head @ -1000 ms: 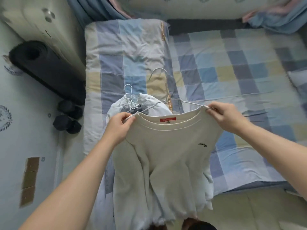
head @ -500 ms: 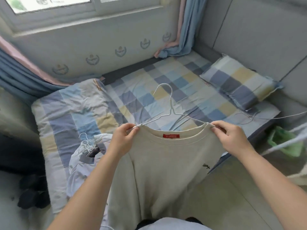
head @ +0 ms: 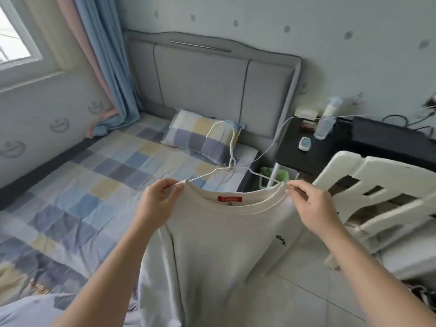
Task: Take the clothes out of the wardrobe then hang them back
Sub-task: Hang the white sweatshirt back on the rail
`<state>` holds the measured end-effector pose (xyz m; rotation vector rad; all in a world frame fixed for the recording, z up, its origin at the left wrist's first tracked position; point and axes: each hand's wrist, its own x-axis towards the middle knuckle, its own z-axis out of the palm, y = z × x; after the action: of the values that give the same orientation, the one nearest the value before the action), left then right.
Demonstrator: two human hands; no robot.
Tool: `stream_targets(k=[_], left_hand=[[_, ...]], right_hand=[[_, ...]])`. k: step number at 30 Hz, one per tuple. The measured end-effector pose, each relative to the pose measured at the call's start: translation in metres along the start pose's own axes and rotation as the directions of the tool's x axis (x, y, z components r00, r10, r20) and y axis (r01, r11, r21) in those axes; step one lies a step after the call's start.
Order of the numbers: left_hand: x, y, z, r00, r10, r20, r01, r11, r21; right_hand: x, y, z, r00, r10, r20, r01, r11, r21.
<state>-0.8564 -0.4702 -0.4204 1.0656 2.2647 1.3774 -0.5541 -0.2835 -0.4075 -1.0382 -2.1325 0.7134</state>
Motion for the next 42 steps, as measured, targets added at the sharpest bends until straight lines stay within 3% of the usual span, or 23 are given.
stream_targets(k=[5, 11, 20, 25, 28, 30, 37, 42], left_hand=[[0.029, 0.076, 0.107, 0.972, 0.118, 0.203, -0.113, 0.993, -0.035], [0.065, 0.171, 0.229, 0.88, 0.283, 0.383, -0.245, 0.959, -0.146], [0.106, 0.351, 0.422, 0.6, 0.621, 0.505, -0.419, 0.781, -0.462], [0.103, 0.467, 0.521, 0.416, 0.732, 0.54, -0.328, 0.674, -0.662], [0.085, 0.543, 0.572, 0.313, 0.807, 0.501, -0.271, 0.582, -0.767], [0.063, 0.598, 0.602, 0.241, 0.859, 0.451, -0.247, 0.504, -0.828], [-0.022, 0.739, 0.648, 0.176, 0.915, 0.363, -0.055, 0.377, -0.924], [-0.092, 0.831, 0.656, 0.153, 0.958, 0.241, 0.068, 0.234, -0.97]], right_hand=[[-0.01, 0.065, -0.098, 0.986, 0.093, -0.137, -0.106, 0.99, -0.091], [-0.025, 0.115, -0.202, 0.927, 0.136, -0.35, -0.208, 0.962, -0.178], [-0.025, 0.154, -0.36, 0.698, 0.179, -0.693, -0.473, 0.842, -0.26], [-0.029, 0.142, -0.45, 0.569, 0.044, -0.821, -0.608, 0.695, -0.384], [-0.031, 0.122, -0.5, 0.493, 0.019, -0.87, -0.727, 0.558, -0.4], [-0.039, 0.108, -0.534, 0.405, -0.022, -0.914, -0.821, 0.431, -0.374], [-0.055, 0.044, -0.621, 0.32, -0.158, -0.934, -0.917, 0.195, -0.347], [-0.068, 0.0, -0.68, 0.284, -0.214, -0.935, -0.957, -0.002, -0.29]])
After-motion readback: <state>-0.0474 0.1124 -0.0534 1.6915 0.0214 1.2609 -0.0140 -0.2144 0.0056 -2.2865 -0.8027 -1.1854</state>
